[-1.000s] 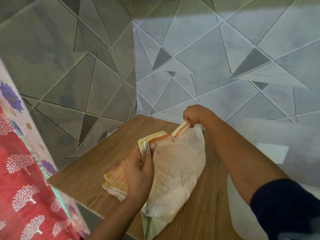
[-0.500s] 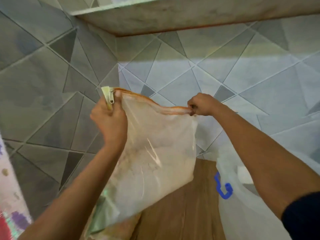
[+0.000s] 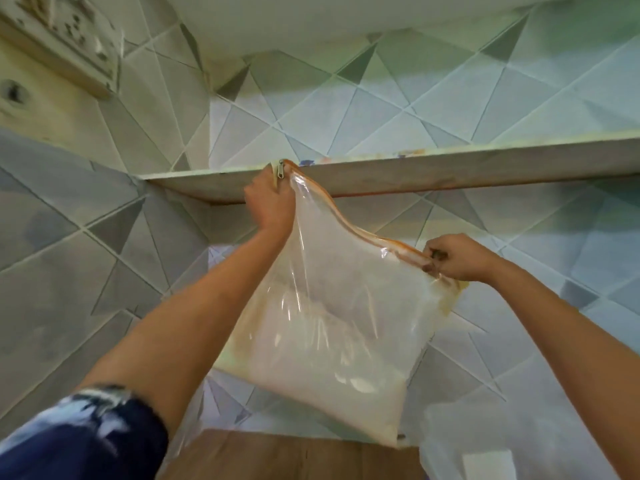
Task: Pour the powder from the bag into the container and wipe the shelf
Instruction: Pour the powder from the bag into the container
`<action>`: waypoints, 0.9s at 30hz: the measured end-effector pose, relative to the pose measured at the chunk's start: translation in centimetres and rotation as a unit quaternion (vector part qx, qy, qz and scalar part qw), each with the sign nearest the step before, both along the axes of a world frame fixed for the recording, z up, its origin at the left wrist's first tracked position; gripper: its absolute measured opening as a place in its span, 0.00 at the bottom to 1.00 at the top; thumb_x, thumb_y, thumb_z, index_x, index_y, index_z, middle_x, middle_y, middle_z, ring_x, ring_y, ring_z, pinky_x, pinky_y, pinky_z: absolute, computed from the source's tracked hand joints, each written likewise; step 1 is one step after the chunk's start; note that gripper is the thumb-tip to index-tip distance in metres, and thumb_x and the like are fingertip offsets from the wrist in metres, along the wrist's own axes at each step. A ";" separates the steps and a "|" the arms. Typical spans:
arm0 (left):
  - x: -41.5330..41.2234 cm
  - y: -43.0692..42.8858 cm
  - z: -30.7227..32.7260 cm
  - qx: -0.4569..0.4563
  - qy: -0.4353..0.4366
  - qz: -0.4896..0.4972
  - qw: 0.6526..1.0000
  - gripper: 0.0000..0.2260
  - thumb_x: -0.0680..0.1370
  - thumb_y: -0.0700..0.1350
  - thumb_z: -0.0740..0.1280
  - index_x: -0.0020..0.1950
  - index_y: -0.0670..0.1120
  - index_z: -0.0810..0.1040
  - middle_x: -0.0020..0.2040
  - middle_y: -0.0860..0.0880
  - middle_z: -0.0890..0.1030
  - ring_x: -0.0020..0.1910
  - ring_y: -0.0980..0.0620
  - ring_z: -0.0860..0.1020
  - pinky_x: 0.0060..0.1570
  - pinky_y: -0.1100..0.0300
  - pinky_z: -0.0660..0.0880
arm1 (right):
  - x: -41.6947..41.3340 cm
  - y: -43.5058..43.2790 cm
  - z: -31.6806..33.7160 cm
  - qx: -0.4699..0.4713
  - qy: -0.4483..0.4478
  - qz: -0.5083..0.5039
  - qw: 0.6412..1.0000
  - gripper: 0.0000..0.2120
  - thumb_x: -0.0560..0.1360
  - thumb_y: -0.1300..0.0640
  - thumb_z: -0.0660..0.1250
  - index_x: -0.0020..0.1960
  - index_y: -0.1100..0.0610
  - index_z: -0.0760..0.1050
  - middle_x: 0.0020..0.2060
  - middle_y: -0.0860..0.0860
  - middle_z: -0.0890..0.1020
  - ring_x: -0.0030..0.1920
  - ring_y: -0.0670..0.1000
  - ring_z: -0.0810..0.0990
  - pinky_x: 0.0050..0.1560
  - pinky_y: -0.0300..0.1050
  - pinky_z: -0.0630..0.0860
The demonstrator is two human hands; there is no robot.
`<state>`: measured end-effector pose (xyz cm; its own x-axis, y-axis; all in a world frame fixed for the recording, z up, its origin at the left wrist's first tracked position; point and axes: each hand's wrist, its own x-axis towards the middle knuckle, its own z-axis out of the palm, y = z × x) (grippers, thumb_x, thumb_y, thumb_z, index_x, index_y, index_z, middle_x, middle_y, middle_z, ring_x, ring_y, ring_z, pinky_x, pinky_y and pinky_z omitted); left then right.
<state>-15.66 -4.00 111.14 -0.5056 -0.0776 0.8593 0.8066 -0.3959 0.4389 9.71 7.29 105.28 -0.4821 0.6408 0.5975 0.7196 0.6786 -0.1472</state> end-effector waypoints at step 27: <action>-0.7 0.9 1.9 0.007 0.006 -0.151 0.989 0.06 0.76 0.43 0.66 0.42 0.44 0.80 0.34 0.48 0.77 0.34 0.55 0.73 0.34 0.69 0.70 | -15.6 -4.9 6.2 -0.030 0.363 0.180 0.914 0.15 0.79 0.50 0.56 0.39 0.55 0.75 0.40 0.53 0.75 0.43 0.54 0.72 0.43 0.44 0.67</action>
<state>-16.39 -3.14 113.01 -0.4971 0.0630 0.8654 0.6565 -0.6248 0.4226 -5.92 2.42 111.44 -0.1587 0.5607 0.8126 0.1480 0.8273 -0.5419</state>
